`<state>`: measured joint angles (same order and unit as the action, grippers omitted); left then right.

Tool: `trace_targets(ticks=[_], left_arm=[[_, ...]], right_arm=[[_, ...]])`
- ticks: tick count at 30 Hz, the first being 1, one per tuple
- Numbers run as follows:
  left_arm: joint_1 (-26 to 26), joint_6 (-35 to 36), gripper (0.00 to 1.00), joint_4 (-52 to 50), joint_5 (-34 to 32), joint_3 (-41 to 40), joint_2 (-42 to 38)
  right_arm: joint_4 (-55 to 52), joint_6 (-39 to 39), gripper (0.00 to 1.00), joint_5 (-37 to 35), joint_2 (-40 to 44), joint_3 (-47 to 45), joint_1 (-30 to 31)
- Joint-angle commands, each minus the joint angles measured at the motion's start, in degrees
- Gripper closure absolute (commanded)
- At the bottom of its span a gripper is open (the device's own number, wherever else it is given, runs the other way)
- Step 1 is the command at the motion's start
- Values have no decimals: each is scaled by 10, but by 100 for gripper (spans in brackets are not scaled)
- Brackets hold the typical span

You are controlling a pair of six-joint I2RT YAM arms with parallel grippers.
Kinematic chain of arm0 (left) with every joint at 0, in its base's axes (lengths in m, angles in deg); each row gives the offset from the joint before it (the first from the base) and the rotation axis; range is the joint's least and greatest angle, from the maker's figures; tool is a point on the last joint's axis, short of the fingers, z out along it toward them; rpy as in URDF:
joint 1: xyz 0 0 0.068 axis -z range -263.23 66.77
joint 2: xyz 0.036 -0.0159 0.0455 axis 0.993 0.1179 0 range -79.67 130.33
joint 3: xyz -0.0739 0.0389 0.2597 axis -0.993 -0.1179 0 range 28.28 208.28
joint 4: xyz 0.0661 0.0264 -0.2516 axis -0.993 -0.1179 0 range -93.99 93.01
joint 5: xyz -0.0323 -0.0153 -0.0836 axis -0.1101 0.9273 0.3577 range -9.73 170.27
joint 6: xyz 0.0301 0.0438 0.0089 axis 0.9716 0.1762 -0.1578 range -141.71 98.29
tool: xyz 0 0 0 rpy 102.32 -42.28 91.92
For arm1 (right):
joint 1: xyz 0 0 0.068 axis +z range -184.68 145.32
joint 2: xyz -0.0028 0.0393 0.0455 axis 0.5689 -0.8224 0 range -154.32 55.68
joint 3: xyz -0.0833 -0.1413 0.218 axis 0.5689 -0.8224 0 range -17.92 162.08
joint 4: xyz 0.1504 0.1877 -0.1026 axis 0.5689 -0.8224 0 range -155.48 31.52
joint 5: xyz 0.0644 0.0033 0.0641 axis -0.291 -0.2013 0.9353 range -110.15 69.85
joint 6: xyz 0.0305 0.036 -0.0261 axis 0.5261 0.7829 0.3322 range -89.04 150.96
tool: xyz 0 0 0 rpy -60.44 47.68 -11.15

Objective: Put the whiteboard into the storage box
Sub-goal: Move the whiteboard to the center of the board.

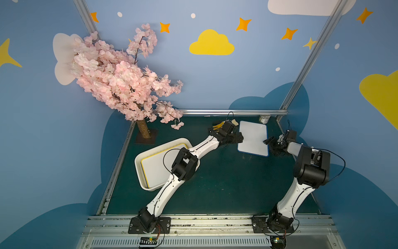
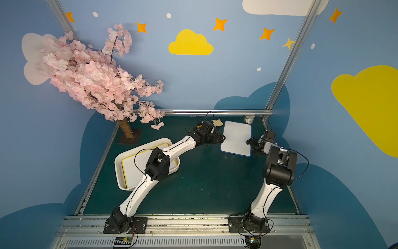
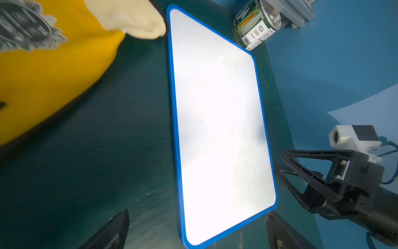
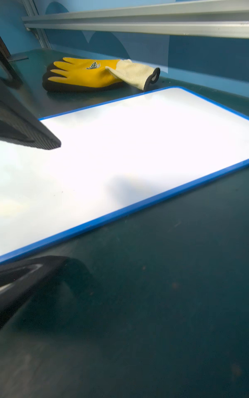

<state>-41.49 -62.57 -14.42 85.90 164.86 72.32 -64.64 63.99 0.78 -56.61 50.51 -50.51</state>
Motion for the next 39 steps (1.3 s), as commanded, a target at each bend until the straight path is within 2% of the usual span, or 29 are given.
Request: trace_targets(ticks=[1, 4, 8, 12, 24, 39], left_arm=[[0, -49, 0, 71, 9, 14, 25], [0, -73, 0, 107, 10, 19, 49], [-1, -81, 0, 98, 15, 68, 85], [-6, -103, 0, 102, 26, 81, 104], [-10, -102, 0, 38, 63, 80, 94], [-13, -76, 0, 0, 131, -82, -36]], right_arm=[[2, 7, 21, 18, -21, 12, 9], [-2, 7, 21, 22, -33, 21, 19], [-9, 4, 22, 33, -40, 25, 33], [-40, -5, 22, 35, -43, 39, 47], [-61, 8, 23, 56, -42, 36, 72], [-25, 39, 25, 72, 43, -85, 94]])
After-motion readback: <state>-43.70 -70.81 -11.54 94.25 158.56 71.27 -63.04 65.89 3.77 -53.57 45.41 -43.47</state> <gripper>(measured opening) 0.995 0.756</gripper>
